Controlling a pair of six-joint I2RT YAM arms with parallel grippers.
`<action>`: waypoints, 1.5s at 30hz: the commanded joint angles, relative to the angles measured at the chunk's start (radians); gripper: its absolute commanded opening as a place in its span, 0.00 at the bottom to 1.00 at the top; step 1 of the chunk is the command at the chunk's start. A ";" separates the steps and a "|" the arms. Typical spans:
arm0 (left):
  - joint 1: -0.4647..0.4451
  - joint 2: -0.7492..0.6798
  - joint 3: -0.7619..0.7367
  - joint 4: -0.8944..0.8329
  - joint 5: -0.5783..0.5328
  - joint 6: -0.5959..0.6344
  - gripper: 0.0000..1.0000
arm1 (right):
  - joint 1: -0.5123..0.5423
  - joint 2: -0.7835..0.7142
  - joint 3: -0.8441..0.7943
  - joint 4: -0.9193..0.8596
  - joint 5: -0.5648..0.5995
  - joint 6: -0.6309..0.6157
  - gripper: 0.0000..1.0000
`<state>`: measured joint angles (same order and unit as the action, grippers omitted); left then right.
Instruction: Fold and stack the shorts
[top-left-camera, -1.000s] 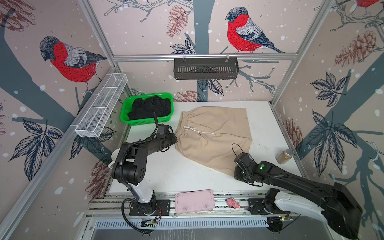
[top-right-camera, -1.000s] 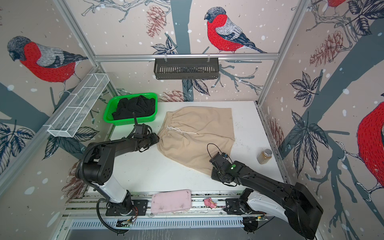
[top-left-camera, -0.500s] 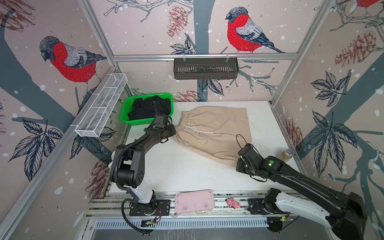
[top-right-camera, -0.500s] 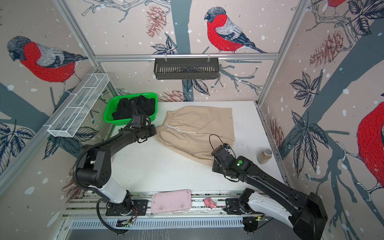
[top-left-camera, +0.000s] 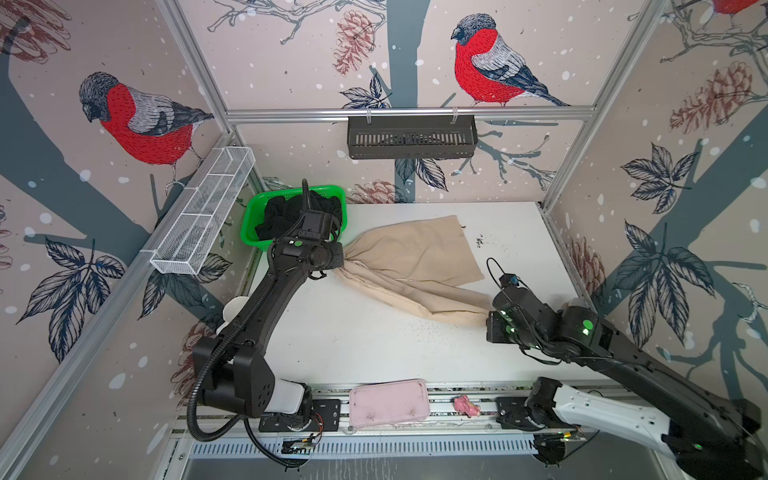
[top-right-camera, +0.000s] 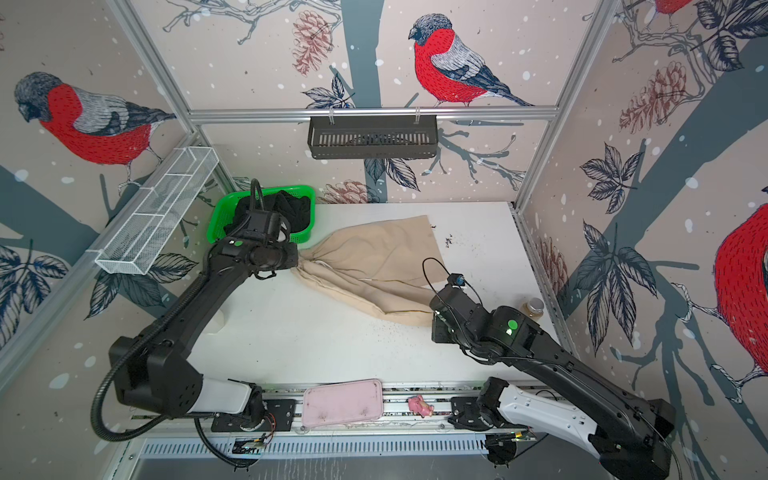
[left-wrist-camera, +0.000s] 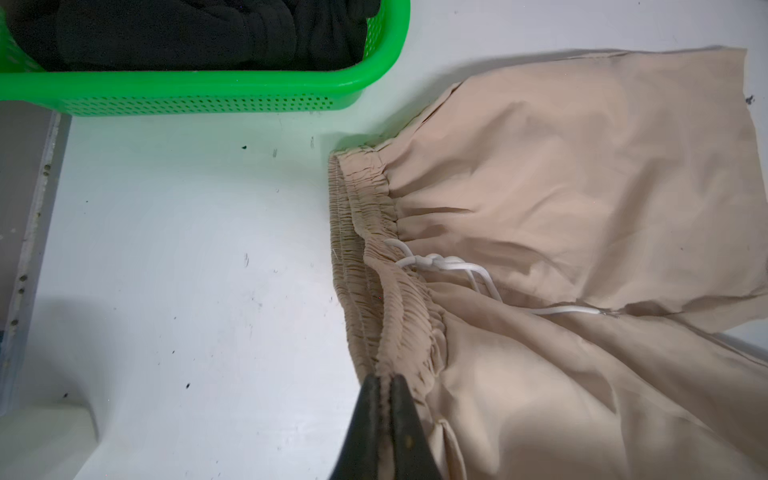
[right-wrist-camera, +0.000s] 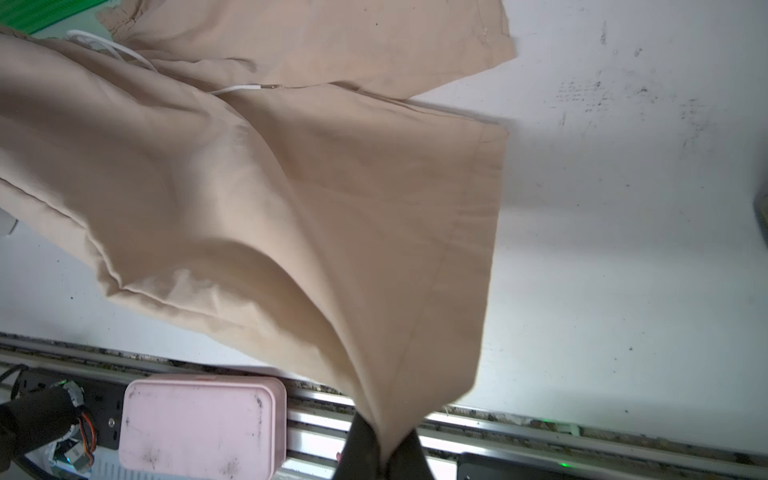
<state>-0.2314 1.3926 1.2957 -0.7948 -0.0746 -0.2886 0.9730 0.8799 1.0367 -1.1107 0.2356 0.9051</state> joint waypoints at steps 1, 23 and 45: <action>-0.020 -0.056 0.009 -0.151 -0.036 0.011 0.00 | 0.071 0.027 0.077 -0.151 0.098 0.023 0.02; 0.066 -0.055 -0.124 -0.187 -0.088 0.010 0.00 | -0.505 0.544 0.389 0.323 -0.080 -0.727 0.01; 0.107 0.078 0.047 -0.228 -0.069 0.046 0.00 | -0.573 0.773 0.649 0.174 -0.099 -0.801 0.00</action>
<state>-0.1287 1.5055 1.3434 -0.9577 -0.0860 -0.2558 0.3866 1.7103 1.7279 -0.9161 0.0914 0.0952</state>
